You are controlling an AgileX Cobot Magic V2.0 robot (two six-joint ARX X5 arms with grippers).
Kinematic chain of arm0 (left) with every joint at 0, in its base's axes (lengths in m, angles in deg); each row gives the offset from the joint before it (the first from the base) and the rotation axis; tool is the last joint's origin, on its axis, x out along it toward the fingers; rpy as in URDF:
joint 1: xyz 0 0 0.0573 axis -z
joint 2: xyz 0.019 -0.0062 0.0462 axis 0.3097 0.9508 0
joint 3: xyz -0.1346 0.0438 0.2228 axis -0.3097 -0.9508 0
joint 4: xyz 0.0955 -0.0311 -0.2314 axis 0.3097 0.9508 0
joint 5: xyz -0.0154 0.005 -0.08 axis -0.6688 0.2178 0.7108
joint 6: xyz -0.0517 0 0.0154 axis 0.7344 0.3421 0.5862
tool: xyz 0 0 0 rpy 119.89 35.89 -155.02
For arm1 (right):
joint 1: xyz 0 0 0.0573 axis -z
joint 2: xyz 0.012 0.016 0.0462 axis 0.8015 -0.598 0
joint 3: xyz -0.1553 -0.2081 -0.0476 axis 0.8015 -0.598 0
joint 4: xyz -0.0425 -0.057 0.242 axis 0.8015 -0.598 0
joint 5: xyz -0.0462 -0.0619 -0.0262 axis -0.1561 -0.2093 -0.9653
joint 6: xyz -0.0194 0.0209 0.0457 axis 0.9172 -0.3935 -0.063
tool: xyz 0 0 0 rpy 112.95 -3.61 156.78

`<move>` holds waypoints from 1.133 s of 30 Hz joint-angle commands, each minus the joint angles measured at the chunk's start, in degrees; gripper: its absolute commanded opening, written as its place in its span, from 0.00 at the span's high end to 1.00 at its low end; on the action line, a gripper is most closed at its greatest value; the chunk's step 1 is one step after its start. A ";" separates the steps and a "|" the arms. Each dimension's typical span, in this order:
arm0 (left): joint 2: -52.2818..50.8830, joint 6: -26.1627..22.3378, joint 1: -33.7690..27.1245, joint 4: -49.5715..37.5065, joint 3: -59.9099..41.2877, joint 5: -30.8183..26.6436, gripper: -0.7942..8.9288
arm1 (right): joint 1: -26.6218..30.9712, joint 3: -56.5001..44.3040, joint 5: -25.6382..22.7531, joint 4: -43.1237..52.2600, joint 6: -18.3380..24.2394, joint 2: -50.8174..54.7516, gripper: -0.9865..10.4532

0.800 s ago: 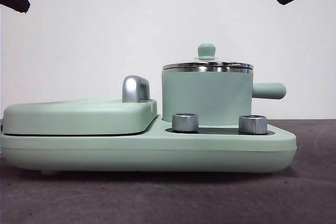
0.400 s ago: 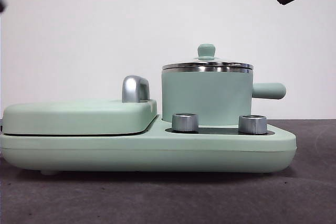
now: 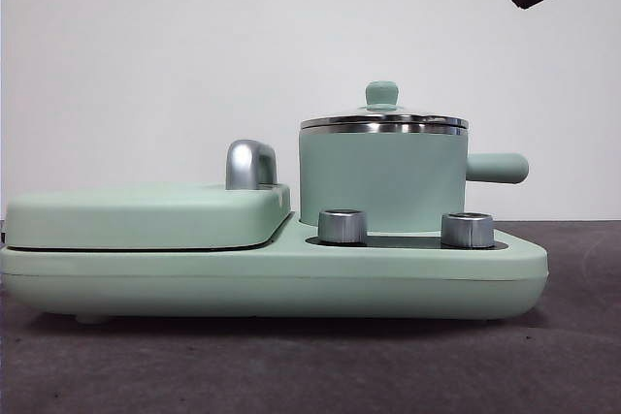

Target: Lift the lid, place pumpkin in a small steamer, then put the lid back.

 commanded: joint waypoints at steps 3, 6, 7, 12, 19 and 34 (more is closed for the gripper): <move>-4.35 0.61 -1.77 -1.33 -2.25 -0.17 0.91 | -0.35 0.33 0.02 0.59 0.02 -0.20 0.90; -4.70 0.63 -1.88 -2.62 -3.52 -0.15 0.91 | -0.35 0.33 0.02 0.59 0.02 -0.20 0.90; -4.70 0.85 -1.88 -2.69 -3.85 0.07 0.91 | -0.35 0.33 0.02 0.59 0.02 -0.20 0.90; -4.66 2.51 -1.84 -1.01 -3.87 0.20 0.91 | -0.35 0.33 0.02 0.59 0.02 -0.20 0.90; -4.68 2.54 -1.84 -1.16 -3.87 0.17 0.91 | -0.35 0.33 0.02 0.59 0.02 -0.20 0.90; -4.68 2.54 -1.84 -1.16 -3.87 0.17 0.91 | 2.49 -4.90 -7.58 9.16 13.53 4.50 0.90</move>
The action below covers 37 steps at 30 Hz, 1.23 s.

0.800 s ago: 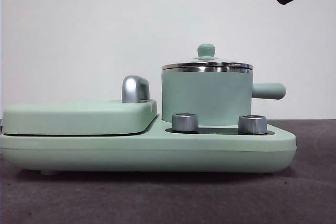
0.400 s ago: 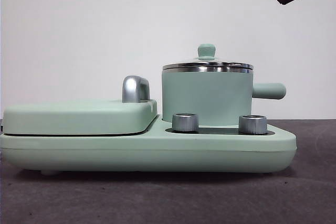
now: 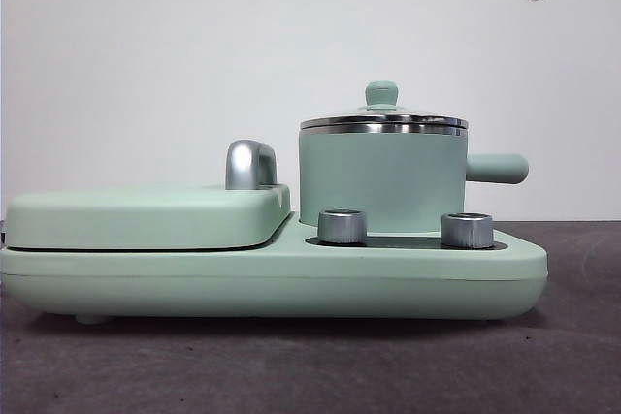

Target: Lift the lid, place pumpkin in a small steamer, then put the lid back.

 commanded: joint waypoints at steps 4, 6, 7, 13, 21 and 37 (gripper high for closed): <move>-0.07 0.28 0.00 -0.70 -1.14 0.02 0.91 | 7.80 -16.70 -1.70 20.70 8.96 8.72 0.90; -0.07 0.28 0.00 -0.70 -1.14 0.02 0.91 | 12.35 -23.85 -1.62 28.20 8.94 12.61 0.90; -0.07 0.28 0.00 -0.70 -1.14 0.02 0.91 | 14.75 -27.52 -1.53 31.69 8.92 14.73 0.90; -0.07 0.28 0.00 -0.70 -1.14 0.02 0.91 | 23.87 -43.08 -1.73 40.26 5.70 26.43 0.90; -0.07 0.28 0.00 -0.74 -1.14 0.02 0.91 | 25.11 -49.62 -2.03 32.87 4.24 43.87 0.90; -0.07 0.28 0.00 -0.76 -1.14 0.02 0.91 | 25.16 -49.59 -1.57 29.59 3.26 47.17 0.90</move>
